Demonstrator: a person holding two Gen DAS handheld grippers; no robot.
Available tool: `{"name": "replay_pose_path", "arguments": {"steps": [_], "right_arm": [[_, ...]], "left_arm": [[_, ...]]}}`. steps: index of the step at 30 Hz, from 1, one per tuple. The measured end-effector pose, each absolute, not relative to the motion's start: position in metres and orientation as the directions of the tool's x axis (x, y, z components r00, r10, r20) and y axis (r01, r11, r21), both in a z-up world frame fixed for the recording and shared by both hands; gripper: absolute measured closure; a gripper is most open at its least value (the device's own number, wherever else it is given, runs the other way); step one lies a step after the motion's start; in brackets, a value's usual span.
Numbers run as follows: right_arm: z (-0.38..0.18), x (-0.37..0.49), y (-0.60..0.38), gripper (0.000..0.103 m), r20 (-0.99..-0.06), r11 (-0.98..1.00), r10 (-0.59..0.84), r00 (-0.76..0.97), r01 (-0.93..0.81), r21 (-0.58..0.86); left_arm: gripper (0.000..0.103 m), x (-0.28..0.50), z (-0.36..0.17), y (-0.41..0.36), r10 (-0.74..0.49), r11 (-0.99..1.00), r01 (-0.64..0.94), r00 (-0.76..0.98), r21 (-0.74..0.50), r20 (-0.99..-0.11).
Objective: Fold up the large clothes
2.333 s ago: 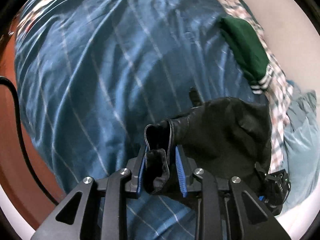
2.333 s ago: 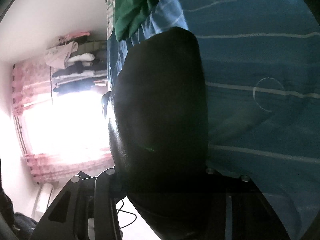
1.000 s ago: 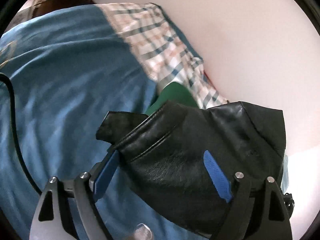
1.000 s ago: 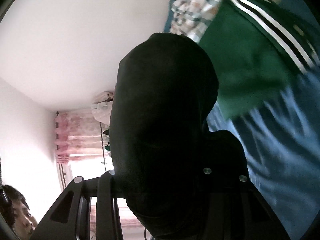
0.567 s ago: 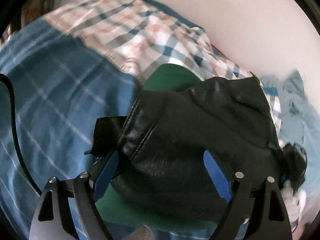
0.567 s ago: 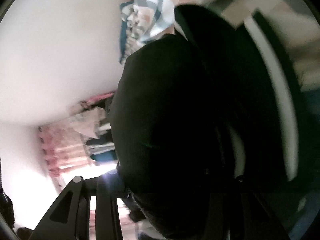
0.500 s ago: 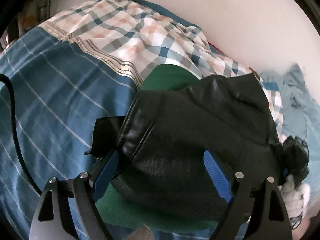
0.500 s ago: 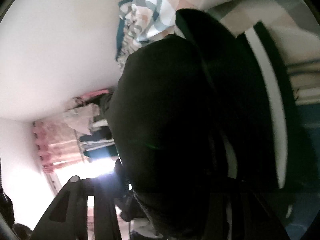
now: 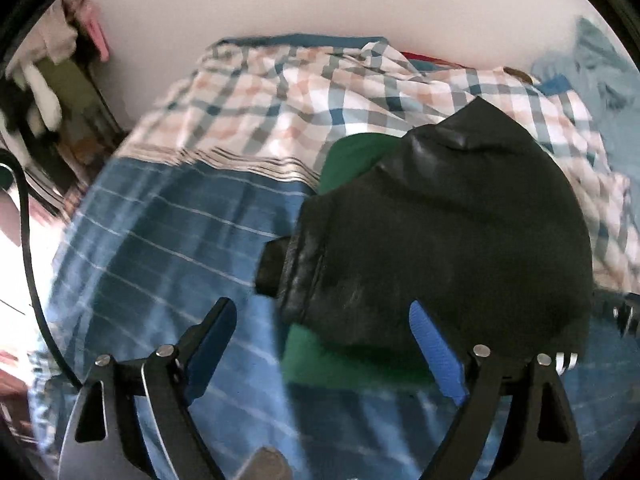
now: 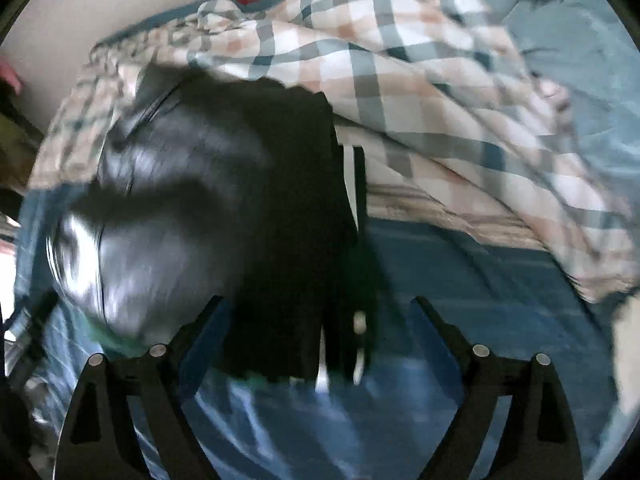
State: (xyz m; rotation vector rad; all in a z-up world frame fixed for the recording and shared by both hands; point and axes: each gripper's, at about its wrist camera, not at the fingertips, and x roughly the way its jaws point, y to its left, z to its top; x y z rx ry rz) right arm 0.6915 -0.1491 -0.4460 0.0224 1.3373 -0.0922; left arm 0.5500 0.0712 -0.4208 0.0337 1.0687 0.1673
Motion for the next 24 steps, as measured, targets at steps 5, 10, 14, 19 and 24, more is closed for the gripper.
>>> {"name": "replay_pose_path", "arguments": {"steps": [5, 10, 14, 19, 24], "right_arm": [[-0.396, 0.623, -0.124, 0.009, -0.96, 0.99, -0.116, 0.257, 0.108, -0.09], [-0.308, 0.545, -0.111, 0.009, -0.939, 0.984, -0.141, 0.312, 0.148, -0.098], [-0.227, 0.489, -0.104, 0.009, -0.921, 0.983, -0.142, 0.363, 0.158, -0.09], [-0.126, 0.413, -0.095, 0.009, -0.883, 0.983, -0.156, 0.444, 0.16, -0.093], [-0.041, 0.344, -0.087, 0.009, -0.843, 0.984, -0.159, 0.514, 0.154, -0.091]], "left_arm": [[0.009, 0.516, -0.373, 0.061, 0.146, 0.989, -0.082, 0.468, 0.122, -0.871], [0.009, 0.461, -0.299, 0.051, 0.113, 0.993, -0.043, 0.512, 0.106, -0.851], [0.009, 0.414, -0.237, 0.048, 0.084, 0.996, -0.037, 0.536, 0.077, -0.84], [0.009, 0.351, -0.163, 0.046, 0.058, 0.998, -0.022, 0.577, 0.055, -0.815], [0.009, 0.289, -0.101, 0.042, 0.047, 0.998, 0.006, 0.627, 0.066, -0.778]]}}
